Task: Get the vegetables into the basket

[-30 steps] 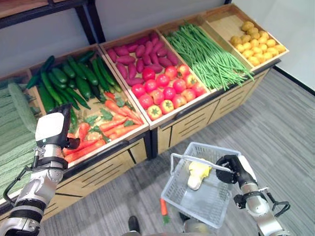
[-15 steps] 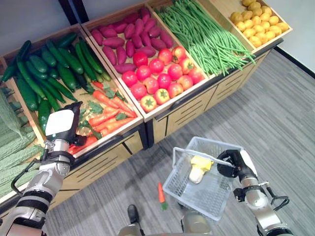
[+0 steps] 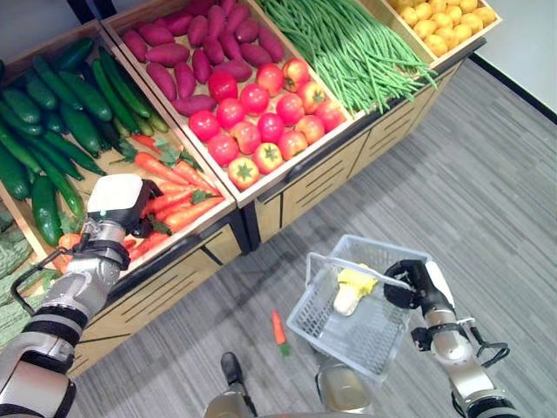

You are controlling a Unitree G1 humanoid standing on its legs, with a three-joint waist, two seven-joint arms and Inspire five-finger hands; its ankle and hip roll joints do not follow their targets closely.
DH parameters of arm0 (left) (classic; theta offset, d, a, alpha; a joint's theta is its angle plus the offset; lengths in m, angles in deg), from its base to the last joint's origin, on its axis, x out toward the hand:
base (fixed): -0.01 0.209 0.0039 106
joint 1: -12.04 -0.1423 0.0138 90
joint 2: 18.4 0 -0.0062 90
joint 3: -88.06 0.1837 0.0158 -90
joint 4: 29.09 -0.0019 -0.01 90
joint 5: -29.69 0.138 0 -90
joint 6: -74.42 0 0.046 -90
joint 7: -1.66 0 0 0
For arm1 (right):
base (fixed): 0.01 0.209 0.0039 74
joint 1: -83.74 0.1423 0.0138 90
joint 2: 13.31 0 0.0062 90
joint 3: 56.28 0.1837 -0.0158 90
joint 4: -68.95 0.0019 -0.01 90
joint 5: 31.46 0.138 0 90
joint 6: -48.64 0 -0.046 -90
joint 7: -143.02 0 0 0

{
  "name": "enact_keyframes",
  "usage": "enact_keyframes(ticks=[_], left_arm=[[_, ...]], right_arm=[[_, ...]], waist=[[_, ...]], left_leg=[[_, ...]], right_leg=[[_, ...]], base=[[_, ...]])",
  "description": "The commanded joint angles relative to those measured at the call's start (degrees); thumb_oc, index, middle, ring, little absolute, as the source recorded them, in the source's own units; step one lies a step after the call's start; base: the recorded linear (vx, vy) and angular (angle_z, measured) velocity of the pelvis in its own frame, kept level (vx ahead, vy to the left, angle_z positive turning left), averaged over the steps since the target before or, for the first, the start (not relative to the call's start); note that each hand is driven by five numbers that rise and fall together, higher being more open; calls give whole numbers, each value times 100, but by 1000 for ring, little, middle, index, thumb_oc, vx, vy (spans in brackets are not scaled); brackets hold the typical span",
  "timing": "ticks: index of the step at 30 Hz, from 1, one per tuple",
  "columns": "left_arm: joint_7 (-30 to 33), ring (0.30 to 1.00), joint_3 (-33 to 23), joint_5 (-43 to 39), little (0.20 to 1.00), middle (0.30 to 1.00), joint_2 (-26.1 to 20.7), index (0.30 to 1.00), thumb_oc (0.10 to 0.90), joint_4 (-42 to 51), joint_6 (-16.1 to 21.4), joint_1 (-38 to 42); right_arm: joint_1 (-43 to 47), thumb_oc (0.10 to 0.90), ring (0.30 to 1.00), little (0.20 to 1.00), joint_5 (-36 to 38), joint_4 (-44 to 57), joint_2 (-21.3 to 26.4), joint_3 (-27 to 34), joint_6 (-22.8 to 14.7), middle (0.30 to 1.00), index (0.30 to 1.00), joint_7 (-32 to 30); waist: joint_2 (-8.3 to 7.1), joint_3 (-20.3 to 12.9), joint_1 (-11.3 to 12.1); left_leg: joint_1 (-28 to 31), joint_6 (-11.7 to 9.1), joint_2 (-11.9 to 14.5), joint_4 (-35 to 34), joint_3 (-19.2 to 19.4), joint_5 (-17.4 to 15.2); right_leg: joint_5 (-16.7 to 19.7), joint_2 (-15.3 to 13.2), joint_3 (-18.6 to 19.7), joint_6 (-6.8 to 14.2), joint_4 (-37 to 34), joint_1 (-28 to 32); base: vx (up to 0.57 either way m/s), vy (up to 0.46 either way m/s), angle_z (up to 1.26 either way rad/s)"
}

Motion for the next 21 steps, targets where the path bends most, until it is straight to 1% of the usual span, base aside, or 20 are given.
enact_keyframes(ticks=[1,6,8,14,16,18,20,21], left_arm=[[121,300,-124,188,300,300,-103,300,400,-210,108,417],[245,300,-238,268,300,300,-180,300,400,-27,71,390],[294,300,-361,250,300,300,-272,300,400,311,101,337],[467,300,-1090,-52,300,300,-406,300,400,1150,233,-231],[492,300,-1294,-122,300,300,-379,300,400,1238,257,-413],[542,300,-1574,-278,300,300,-274,300,400,1456,304,-682],[603,300,-1882,-696,300,300,55,300,400,1634,429,-920],[674,300,-2274,-1404,300,300,638,300,400,1881,595,-1263]], right_arm=[[233,400,300,300,236,453,204,207,-645,300,300,-162],[202,400,300,300,223,476,202,193,-613,300,300,-134],[172,400,300,300,205,493,201,224,-590,300,300,-116],[38,400,300,300,155,506,149,366,-525,300,300,-86],[-1,400,300,300,140,498,145,389,-509,300,300,-66],[-48,400,300,300,115,467,100,420,-494,300,300,-47],[-83,400,300,300,101,471,37,468,-482,300,300,-35],[-140,400,300,300,93,499,-32,513,-481,300,300,-49]], waist=[[-75,-358,90],[-77,-426,115],[-83,-492,145],[-73,-705,232],[-72,-752,246],[-70,-794,269],[-86,-830,305],[-96,-862,328]], left_leg=[[393,-69,26,11,-157,-377],[487,-73,34,11,-169,-406],[534,-71,33,11,-190,-425],[684,-49,5,11,-287,-499],[713,-46,-7,11,-305,-512],[733,-43,-10,11,-334,-521],[758,-35,-28,11,-369,-525],[796,-21,-41,11,-395,-540]], right_leg=[[-15,-180,-505,354,-9,6],[-57,-175,-553,355,-9,124],[-83,-182,-581,350,-9,197],[-166,-226,-681,319,-9,436],[-183,-245,-715,319,-9,491],[-200,-269,-751,314,-9,540],[-215,-287,-772,305,-9,585],[-237,-295,-802,292,-9,642]], base=[[0,0,0],[5,-3,1],[39,-15,3],[29,2,6],[2,13,8],[-9,16,7],[-14,10,6],[6,13,22]])
